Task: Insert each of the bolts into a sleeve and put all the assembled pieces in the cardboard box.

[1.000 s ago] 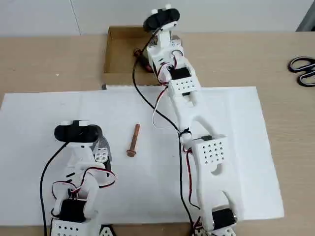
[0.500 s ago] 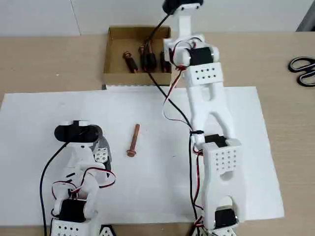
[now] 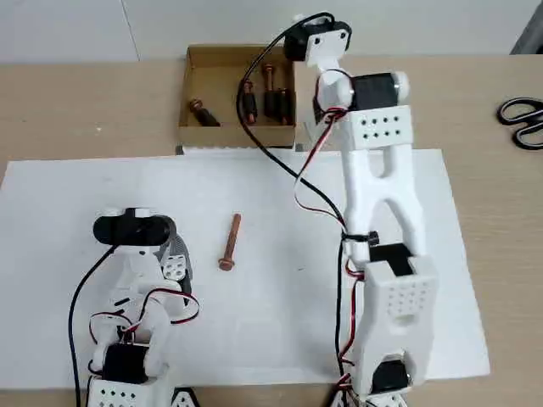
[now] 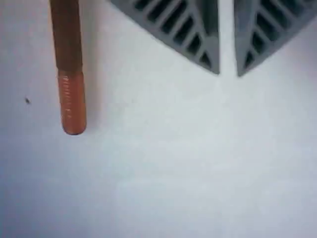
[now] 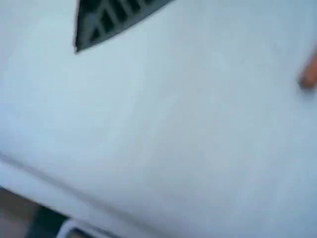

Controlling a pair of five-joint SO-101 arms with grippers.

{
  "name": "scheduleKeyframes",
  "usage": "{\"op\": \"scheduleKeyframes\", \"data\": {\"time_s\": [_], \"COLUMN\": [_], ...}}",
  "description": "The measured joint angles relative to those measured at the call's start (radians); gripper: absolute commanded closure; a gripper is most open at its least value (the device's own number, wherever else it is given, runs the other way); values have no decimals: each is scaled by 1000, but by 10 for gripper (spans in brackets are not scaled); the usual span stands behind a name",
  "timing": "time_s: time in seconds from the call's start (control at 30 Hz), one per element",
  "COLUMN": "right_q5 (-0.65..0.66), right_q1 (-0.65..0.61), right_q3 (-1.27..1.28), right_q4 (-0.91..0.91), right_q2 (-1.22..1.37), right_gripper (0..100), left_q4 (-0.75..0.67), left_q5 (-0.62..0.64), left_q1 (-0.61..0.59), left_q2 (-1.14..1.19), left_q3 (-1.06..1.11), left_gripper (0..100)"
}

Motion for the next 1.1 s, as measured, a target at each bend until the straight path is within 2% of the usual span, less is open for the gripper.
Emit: {"op": "scheduleKeyframes", "data": {"time_s": [0.2, 0.47, 0.8, 1.1], "right_q5": [358, 683, 878, 984], "right_q1": [5, 72, 87, 112], "right_q3": [215, 568, 1002, 1214], "right_q4": [0, 0, -25, -132], "right_q2": [-124, -327, -623, -649], "right_gripper": [685, 685, 685, 685], "left_q4": [0, 0, 0, 0], "left_q5": [0, 0, 0, 0], "left_q1": [0, 0, 0, 0], "left_q2": [0, 0, 0, 0], "left_q3": [0, 0, 0, 0], "left_gripper": [994, 994, 994, 994]}}
